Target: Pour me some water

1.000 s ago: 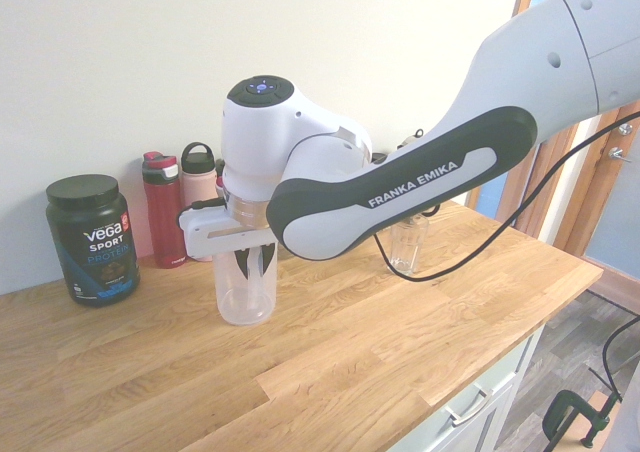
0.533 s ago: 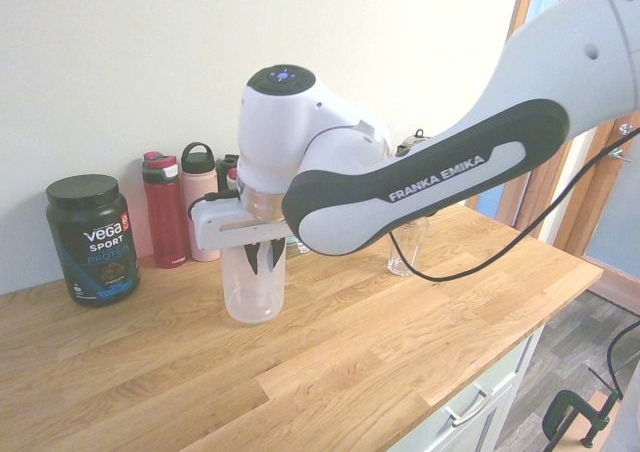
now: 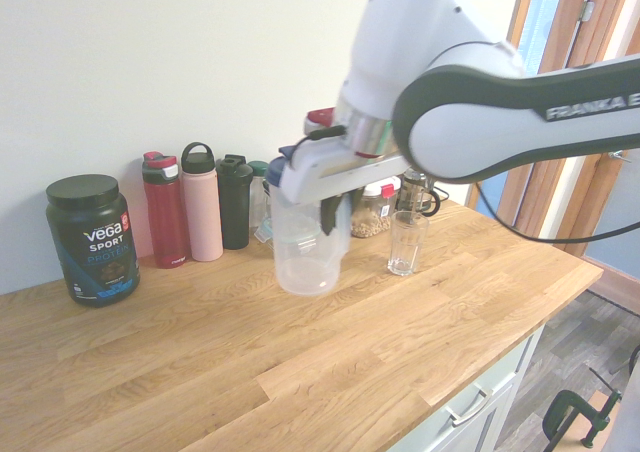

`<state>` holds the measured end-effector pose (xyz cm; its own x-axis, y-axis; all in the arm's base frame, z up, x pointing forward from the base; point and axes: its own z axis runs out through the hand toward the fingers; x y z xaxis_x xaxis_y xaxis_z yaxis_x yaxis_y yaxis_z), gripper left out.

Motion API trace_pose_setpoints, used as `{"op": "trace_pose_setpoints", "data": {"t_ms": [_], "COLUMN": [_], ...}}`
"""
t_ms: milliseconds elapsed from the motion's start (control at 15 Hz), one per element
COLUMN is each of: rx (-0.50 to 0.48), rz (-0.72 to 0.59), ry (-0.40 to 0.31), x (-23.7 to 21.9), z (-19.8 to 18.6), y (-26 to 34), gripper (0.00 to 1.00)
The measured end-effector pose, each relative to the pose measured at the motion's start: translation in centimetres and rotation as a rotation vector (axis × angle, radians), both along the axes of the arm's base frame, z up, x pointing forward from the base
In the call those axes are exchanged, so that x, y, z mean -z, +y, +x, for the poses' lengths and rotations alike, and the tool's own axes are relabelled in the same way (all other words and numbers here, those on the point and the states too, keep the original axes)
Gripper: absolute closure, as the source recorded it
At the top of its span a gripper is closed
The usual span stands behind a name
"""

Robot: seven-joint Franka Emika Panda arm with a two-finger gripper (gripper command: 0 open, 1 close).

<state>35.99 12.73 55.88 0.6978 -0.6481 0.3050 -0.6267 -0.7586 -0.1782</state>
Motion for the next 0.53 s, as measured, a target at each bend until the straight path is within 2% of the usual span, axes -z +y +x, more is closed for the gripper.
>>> {"op": "trace_pose_setpoints", "data": {"t_ms": [133, 533], "rx": [-0.098, -0.292], "rz": [-0.001, 0.022], "ry": [0.037, 0.1], "x": [-0.4, 0.5], "z": [-2.4, -7.7], "y": [-3.7, -16.4], "gripper": [1.0, 1.0]}}
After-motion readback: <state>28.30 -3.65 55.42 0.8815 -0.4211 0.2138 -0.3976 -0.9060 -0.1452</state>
